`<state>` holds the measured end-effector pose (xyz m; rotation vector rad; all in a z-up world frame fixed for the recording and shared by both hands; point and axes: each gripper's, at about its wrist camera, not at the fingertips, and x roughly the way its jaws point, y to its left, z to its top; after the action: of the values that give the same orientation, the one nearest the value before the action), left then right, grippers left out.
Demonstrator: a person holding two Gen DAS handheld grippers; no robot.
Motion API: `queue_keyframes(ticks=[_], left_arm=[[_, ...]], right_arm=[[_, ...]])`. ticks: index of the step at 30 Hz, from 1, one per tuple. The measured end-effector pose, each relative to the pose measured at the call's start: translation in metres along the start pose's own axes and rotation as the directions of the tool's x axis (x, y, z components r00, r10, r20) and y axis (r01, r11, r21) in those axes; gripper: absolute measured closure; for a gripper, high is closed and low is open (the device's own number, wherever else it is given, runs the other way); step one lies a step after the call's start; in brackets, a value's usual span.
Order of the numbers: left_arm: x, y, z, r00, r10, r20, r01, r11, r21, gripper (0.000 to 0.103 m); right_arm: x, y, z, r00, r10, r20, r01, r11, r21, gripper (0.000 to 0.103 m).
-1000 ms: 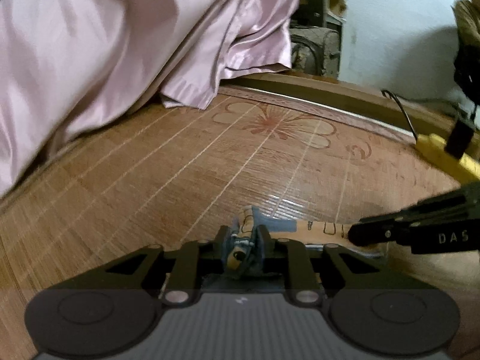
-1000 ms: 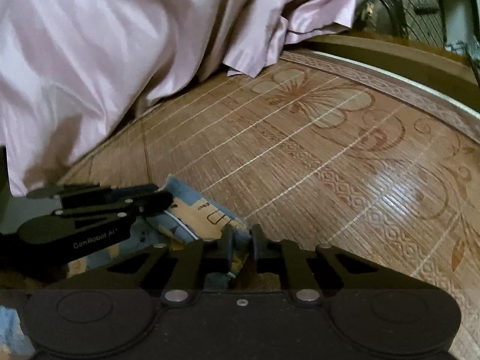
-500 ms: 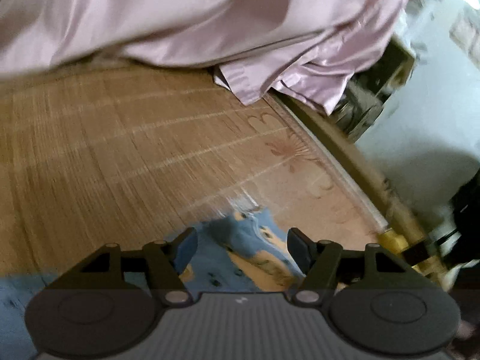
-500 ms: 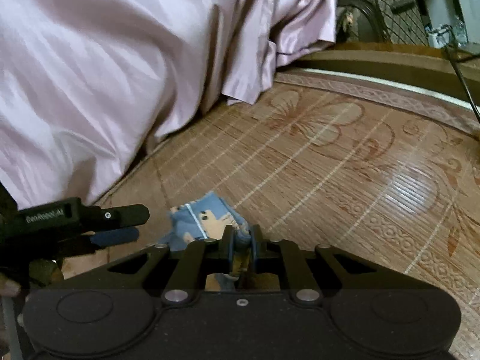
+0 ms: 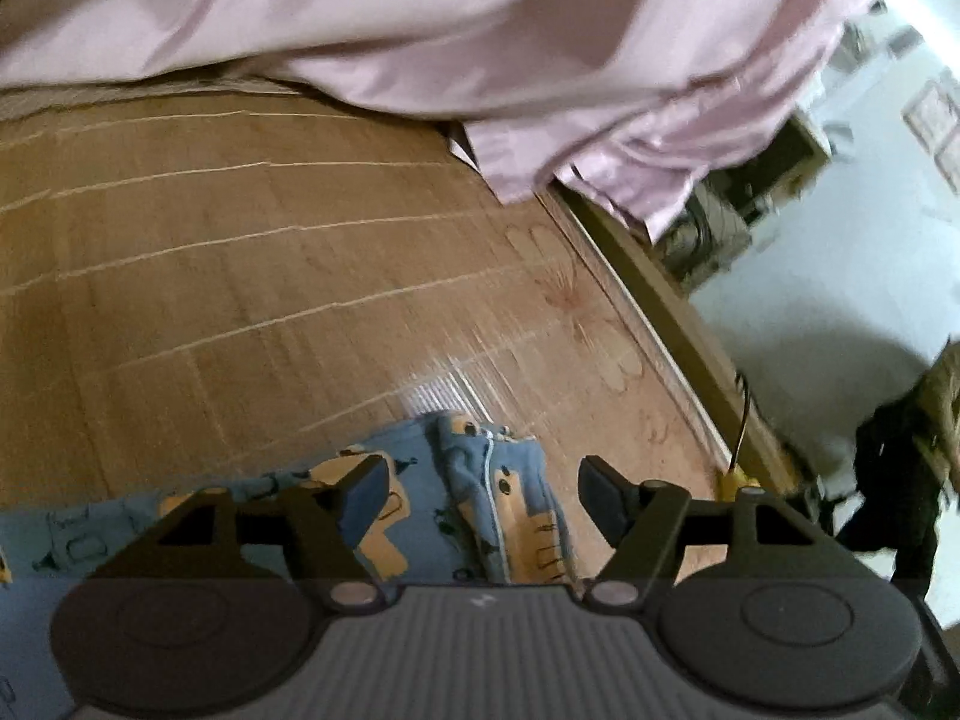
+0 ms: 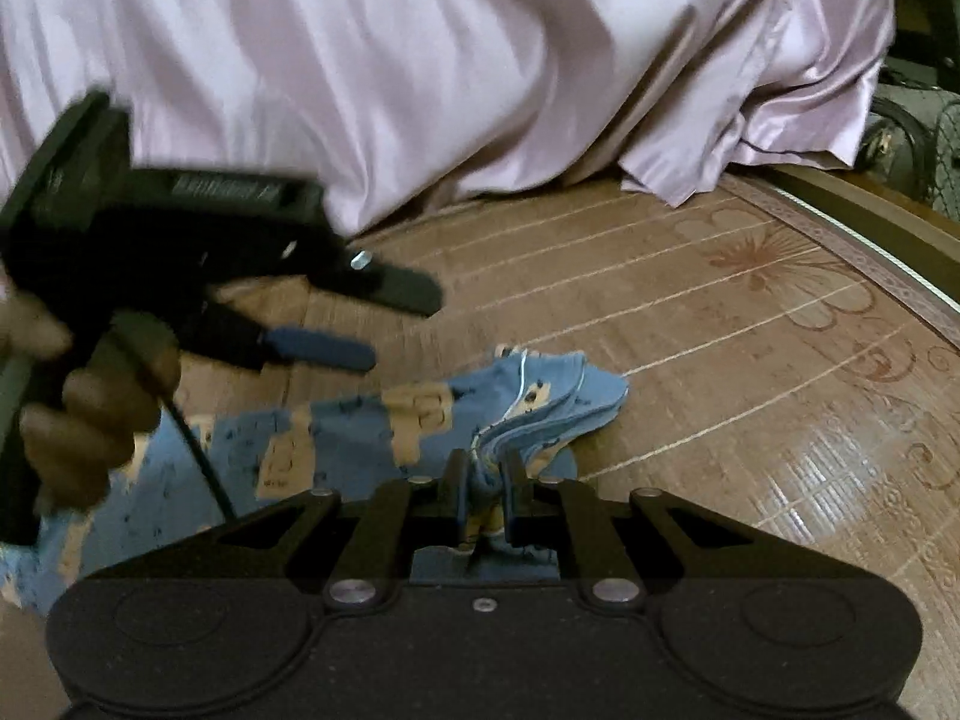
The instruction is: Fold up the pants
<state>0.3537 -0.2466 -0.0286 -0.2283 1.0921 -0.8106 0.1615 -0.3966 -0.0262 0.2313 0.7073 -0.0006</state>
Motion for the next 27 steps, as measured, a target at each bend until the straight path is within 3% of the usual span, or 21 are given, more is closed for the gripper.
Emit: queue_keyframes(ticks=[4, 7, 14, 17, 20, 22, 27], left_arm=[[0.021, -0.034, 0.012, 0.995, 0.054, -0.086, -0.042, 0.991, 0.126, 0.029], [0.043, -0.064, 0.018, 0.978, 0.129, -0.166, -0.092, 0.972, 0.215, 0.033], [0.098, -0.107, 0.030, 0.892, 0.351, -0.286, -0.276, 0.922, 0.272, 0.036], [0.119, -0.117, 0.029, 0.831, 0.453, -0.323, -0.362, 0.881, 0.305, 0.036], [0.133, -0.126, 0.025, 0.785, 0.527, -0.325, -0.417, 0.838, 0.352, 0.043], [0.140, -0.132, 0.021, 0.761, 0.563, -0.323, -0.439, 0.813, 0.381, 0.046], [0.146, -0.141, 0.016, 0.730, 0.602, -0.323, -0.458, 0.782, 0.422, 0.046]], right_arm=[[0.009, 0.001, -0.006, 0.999, -0.016, -0.037, 0.017, 1.000, 0.007, 0.092], [0.009, 0.002, -0.010, 0.999, -0.031, -0.033, 0.031, 1.000, 0.000, 0.091], [0.008, 0.000, -0.014, 0.998, -0.052, -0.035, 0.052, 0.999, 0.011, 0.091], [0.008, 0.000, -0.014, 0.998, -0.055, -0.038, 0.055, 0.998, 0.006, 0.091], [0.008, 0.000, -0.014, 0.998, -0.051, -0.041, 0.051, 0.999, 0.008, 0.091], [0.009, -0.001, -0.013, 0.998, -0.050, -0.043, 0.050, 0.999, 0.006, 0.091], [0.009, -0.001, -0.012, 0.998, -0.047, -0.049, 0.047, 0.999, 0.010, 0.091]])
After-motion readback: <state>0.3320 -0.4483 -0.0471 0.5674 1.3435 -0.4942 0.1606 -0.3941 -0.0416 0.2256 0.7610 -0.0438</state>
